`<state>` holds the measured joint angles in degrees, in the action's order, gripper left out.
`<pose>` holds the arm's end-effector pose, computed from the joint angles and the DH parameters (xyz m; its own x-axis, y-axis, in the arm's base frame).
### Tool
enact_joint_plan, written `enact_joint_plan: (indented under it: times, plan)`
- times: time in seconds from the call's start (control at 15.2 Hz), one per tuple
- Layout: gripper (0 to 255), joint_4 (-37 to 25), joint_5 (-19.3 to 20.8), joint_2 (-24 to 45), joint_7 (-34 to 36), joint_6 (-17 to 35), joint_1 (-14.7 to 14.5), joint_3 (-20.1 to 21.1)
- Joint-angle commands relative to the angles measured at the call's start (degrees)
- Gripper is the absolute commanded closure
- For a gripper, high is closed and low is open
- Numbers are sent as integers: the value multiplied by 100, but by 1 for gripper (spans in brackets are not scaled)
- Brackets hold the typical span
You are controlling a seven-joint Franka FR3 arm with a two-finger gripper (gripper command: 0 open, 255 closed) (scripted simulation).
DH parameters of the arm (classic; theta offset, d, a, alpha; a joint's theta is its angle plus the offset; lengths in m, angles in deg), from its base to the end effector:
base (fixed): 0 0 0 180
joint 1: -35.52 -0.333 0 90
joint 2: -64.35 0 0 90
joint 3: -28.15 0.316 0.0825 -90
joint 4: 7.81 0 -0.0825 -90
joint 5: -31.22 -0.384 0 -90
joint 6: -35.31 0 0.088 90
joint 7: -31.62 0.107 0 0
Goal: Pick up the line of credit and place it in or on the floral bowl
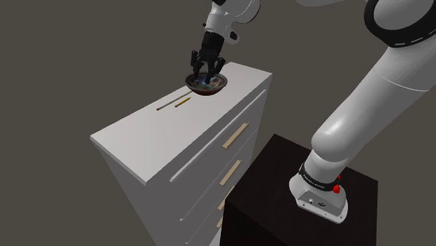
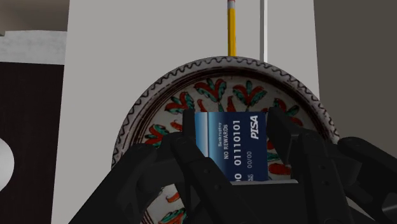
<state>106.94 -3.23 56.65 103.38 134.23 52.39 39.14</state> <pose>0.5111 0.0036 0.5179 0.0618 -0.8358 -0.5455 -0.9974 -0.0715 -0.0034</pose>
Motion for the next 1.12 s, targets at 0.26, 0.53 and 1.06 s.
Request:
enact_joint_plan:
  times: [0.26,0.53,1.06]
  plan:
    - [0,3,0,0,-2,2,0,0]
    - [0,2,0,0,-2,2,0,0]
    - [0,-668,127,65,59,-682,153,-200]
